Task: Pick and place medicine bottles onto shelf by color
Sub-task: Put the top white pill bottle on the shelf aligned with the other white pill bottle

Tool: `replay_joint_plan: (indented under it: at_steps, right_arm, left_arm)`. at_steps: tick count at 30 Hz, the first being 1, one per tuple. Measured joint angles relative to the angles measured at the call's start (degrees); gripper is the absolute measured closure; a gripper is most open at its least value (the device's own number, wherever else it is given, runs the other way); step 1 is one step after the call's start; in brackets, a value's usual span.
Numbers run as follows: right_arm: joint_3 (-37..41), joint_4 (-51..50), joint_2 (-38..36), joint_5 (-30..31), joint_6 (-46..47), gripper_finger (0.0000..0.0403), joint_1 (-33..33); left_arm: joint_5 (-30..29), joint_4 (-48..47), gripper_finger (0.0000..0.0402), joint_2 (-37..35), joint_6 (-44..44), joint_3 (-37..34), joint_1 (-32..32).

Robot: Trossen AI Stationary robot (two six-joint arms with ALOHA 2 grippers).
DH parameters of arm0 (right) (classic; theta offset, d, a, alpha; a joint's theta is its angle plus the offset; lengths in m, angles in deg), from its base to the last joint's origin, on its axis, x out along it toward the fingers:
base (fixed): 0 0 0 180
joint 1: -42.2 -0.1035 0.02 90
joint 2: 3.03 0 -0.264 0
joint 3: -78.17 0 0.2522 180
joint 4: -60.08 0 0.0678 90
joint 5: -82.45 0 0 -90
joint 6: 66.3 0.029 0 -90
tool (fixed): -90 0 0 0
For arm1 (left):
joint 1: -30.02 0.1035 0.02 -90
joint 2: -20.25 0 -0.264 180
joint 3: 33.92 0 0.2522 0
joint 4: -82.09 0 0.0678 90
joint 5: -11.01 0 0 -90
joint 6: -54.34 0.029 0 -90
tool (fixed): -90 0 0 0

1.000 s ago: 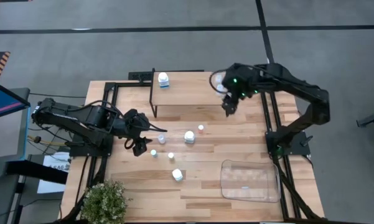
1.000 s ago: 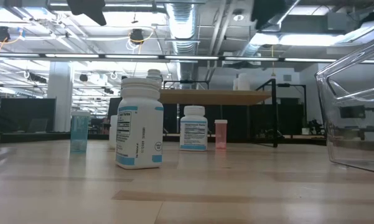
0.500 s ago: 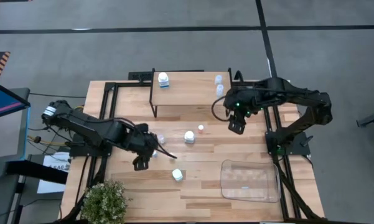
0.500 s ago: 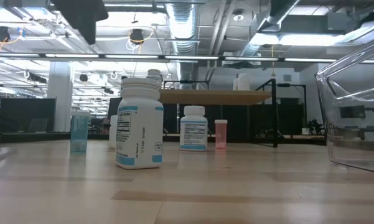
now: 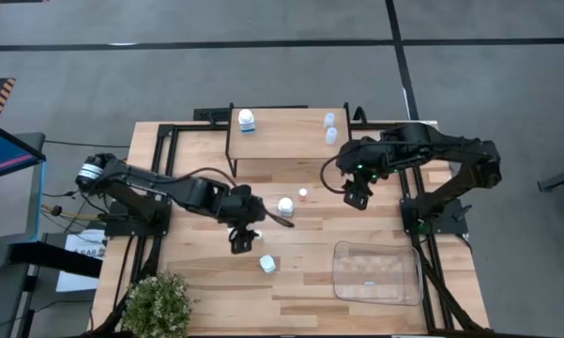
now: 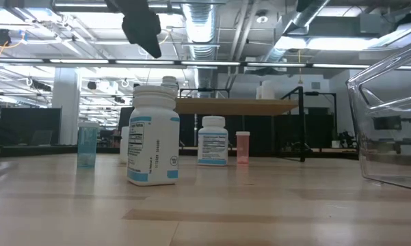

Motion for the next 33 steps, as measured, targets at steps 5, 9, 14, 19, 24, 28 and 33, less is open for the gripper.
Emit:
replay_joint_plan:
  at_steps: [5, 9, 14, 19, 24, 28, 33]
  right_arm:
    - [5.09, 1.56, 0.49, 0.58, -1.62, 0.0159, -1.23]
    - [13.77, 10.16, -0.04, 0.62, -1.59, 0.0159, -2.7]
    - [26.17, 30.66, -0.34, 0.79, -3.39, 0.0159, -4.59]
    - [38.13, 48.19, -0.04, 7.51, -1.1, 0.017, -5.18]
    - [44.54, 55.97, 1.12, 9.48, 4.97, 0.0222, -5.02]
    - [45.15, 58.78, 4.5, 9.46, 5.66, 0.027, -5.61]
    - [45.14, 62.51, 10.53, 6.91, 5.7, 0.031, -5.45]
  left_arm:
    - [0.99, -6.67, 0.0148, -1.69, 3.71, 1.29, 1.38]
    - [0.01, -13.36, 0.0152, -5.73, 3.13, 1.84, 1.28]
    - [-3.7, -17.4, 0.0165, -12.1, -2.17, 1.81, 0.22]
    - [-7.55, -17.4, 0.0176, -16.3, -6.21, 1.81, -1.19]
    - [-8.56, -17.69, 0.018, -17.15, -7.06, 1.81, -1.86]
    - [-8.58, -17.67, 0.0181, -17.09, -6.85, 1.8, -1.86]
    - [-9.68, -17.47, 0.0181, -17.06, -6.04, 1.79, -1.86]
